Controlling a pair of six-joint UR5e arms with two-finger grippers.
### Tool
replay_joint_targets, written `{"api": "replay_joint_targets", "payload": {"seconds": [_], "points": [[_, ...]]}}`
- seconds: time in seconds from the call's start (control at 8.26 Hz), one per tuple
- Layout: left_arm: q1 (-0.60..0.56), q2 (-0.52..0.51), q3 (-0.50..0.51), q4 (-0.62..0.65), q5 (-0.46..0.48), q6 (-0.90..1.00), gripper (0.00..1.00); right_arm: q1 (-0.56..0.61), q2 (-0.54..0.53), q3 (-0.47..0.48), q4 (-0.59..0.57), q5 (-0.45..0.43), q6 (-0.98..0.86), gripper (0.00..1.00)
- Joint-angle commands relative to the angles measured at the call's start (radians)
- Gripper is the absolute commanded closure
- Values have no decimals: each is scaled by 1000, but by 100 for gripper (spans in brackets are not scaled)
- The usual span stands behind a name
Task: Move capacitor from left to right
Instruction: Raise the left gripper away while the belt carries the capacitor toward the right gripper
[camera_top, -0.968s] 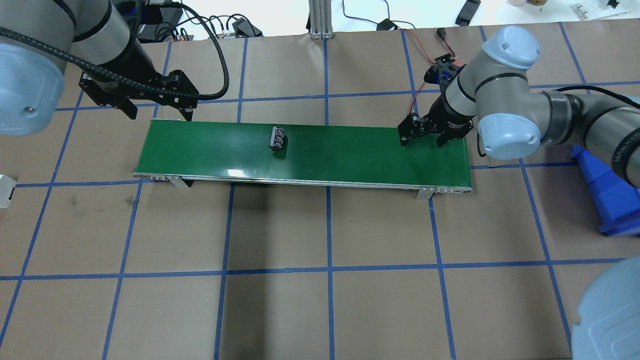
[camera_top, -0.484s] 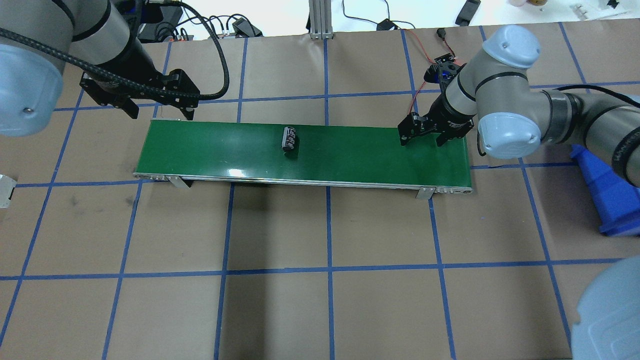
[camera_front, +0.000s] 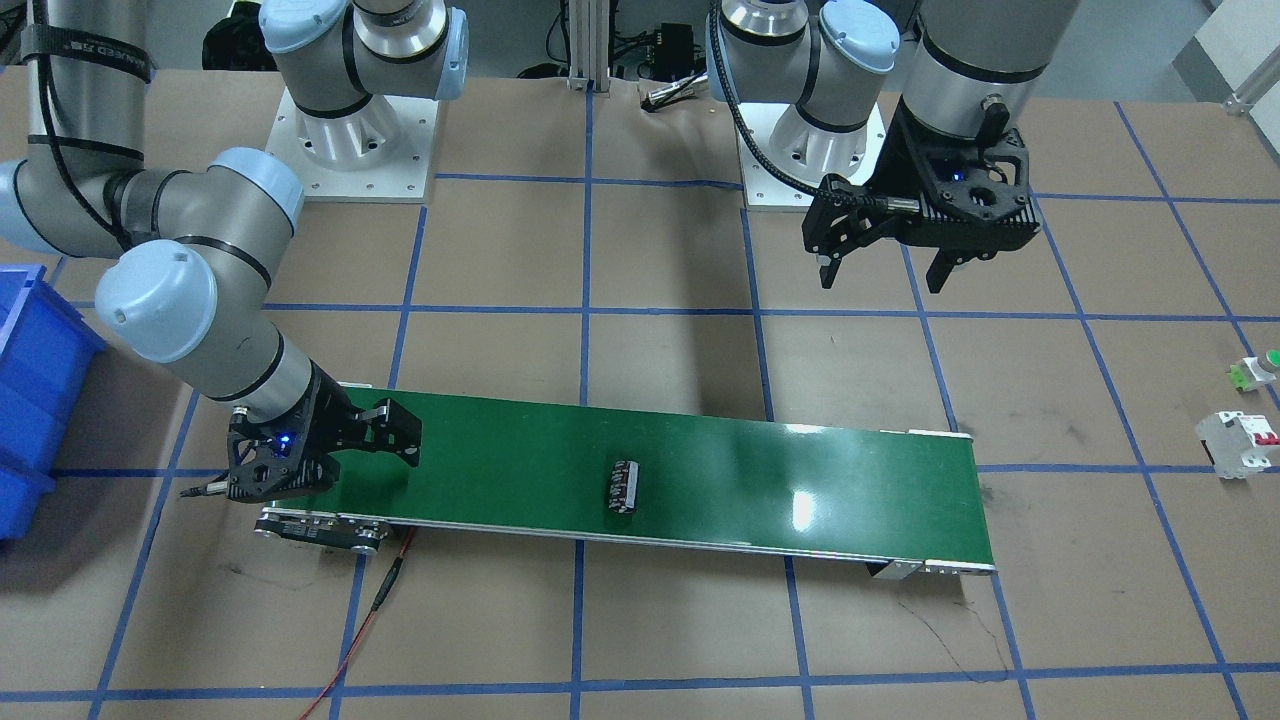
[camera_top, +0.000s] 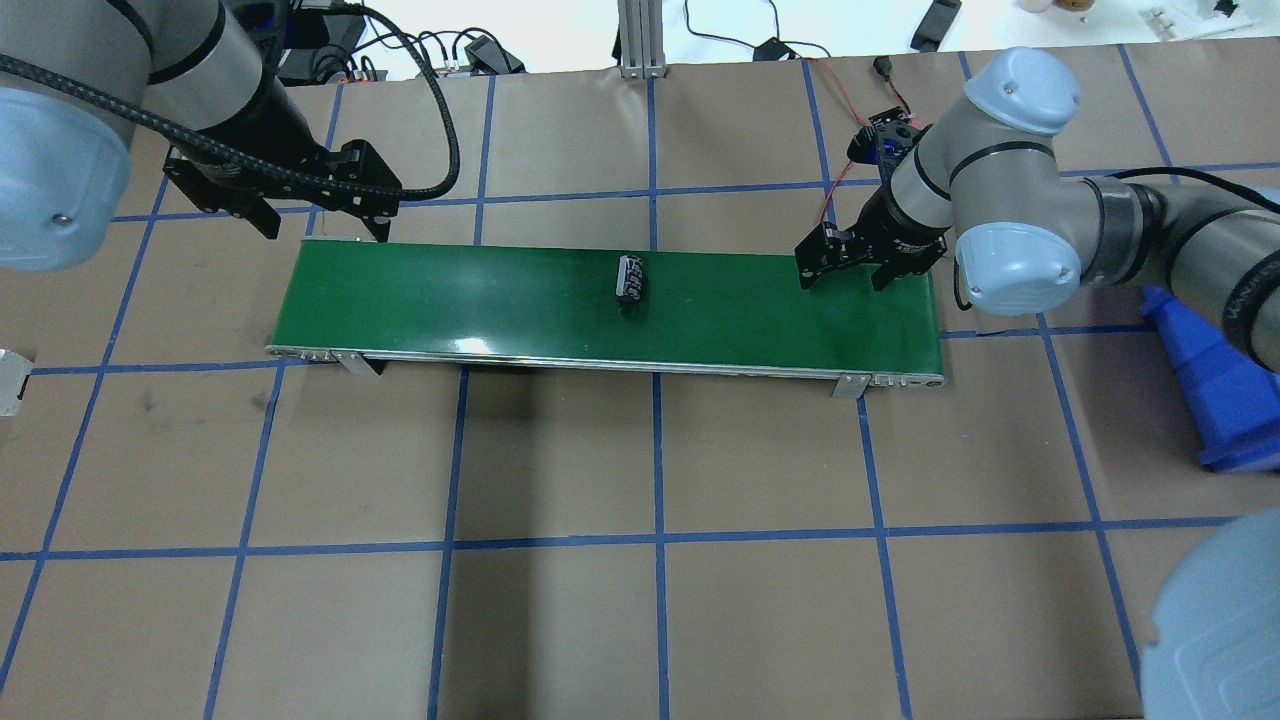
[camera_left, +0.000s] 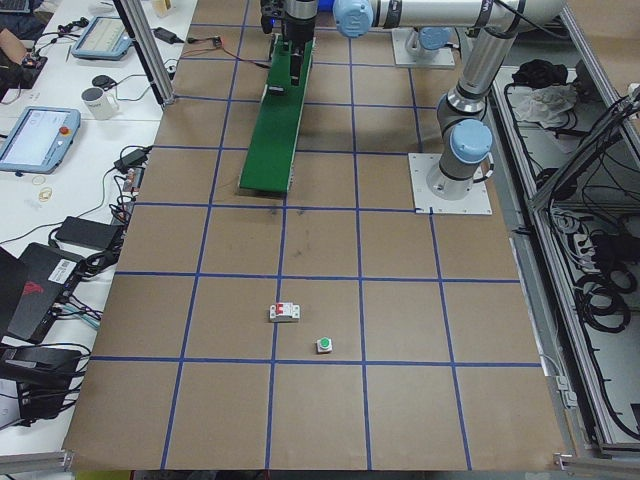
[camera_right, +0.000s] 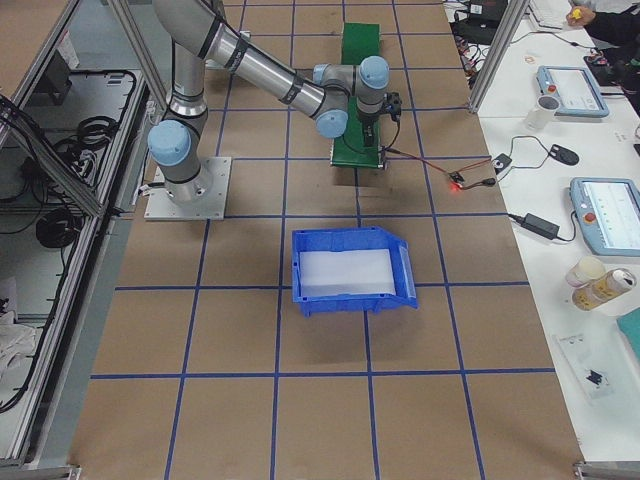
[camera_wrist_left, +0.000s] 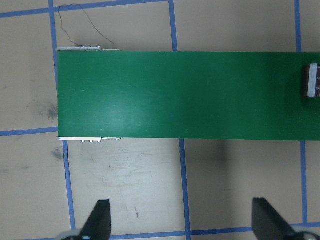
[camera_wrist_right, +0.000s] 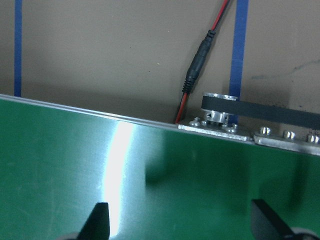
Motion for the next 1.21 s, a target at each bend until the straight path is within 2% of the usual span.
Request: {"api": "replay_joint_targets", "payload": {"seconds": [0.0, 1.09], "points": [[0, -1, 0, 0, 1, 2, 0, 0, 0, 0, 1, 10, 7, 0], [0, -1, -2, 0, 0, 0, 0, 37, -3, -3, 1, 20, 141, 0]]}}
